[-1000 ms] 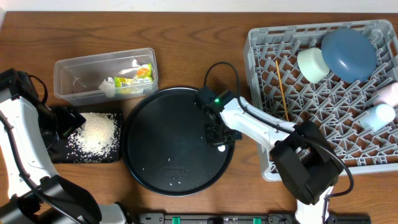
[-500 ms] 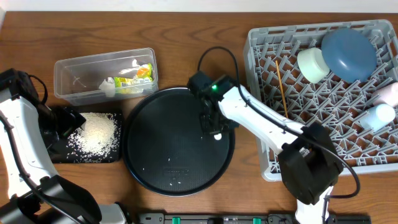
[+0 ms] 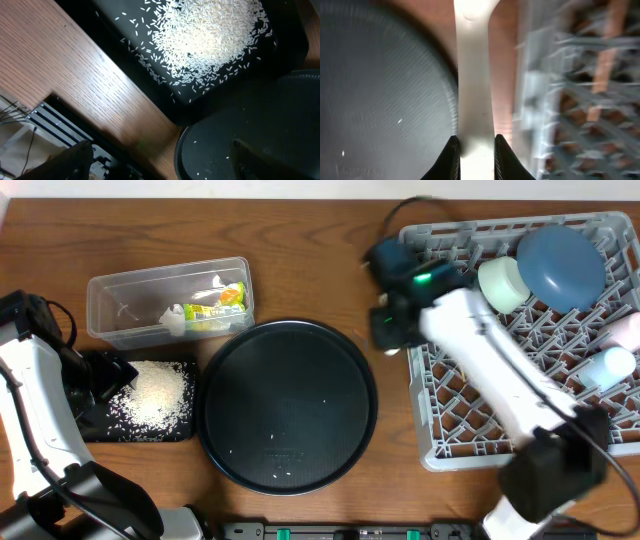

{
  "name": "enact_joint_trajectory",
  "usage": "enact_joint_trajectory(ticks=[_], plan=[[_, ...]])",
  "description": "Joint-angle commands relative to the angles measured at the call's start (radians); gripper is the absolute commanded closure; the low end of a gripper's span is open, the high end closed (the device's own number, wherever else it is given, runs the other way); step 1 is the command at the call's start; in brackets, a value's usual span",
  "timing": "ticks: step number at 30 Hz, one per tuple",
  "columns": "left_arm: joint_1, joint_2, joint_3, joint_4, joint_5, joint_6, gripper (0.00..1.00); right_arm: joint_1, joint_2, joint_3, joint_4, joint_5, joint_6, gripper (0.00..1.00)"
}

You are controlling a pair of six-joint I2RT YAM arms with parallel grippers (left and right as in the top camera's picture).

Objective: Sort waste into correct bins and load items into the dishwasher rack
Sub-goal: 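Carry the white knife right and insert it into the dish rack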

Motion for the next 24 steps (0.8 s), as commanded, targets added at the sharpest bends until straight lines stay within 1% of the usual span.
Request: enact_joint_trajectory(ticks=[1,5,11,12,16,21,24], plan=[[0.002,-0.003,0.007,-0.002,-0.002,-0.005,0.12,-0.095,-0.061,0.023,-0.007,0.021,-0.113,0.89],[0.002,-0.003,0.007,-0.002,-0.002,-0.006,0.12,-0.206,-0.059,0.021,-0.027,0.021,-0.245,0.89],[0.002,-0.003,0.007,-0.003,-0.002,-0.005,0.12,-0.329,-0.041,0.014,-0.02,0.021,-0.38,0.89],[0.002,-0.003,0.007,-0.002,-0.002,-0.006,0.12,-0.348,-0.035,0.011,-0.009,0.021,-0.411,0.88],[0.002,-0.003,0.007,-0.002,-0.002,-0.006,0.12,-0.377,-0.016,-0.012,0.019,0.02,-0.474,0.88],[0.002,-0.003,0.007,-0.003,-0.002,-0.006,0.12,-0.375,0.011,-0.047,0.03,-0.018,-0.555,0.89],[0.002,-0.003,0.007,-0.003,-0.002,-0.006,0.12,-0.373,0.022,-0.073,0.046,-0.02,-0.57,0.89]])
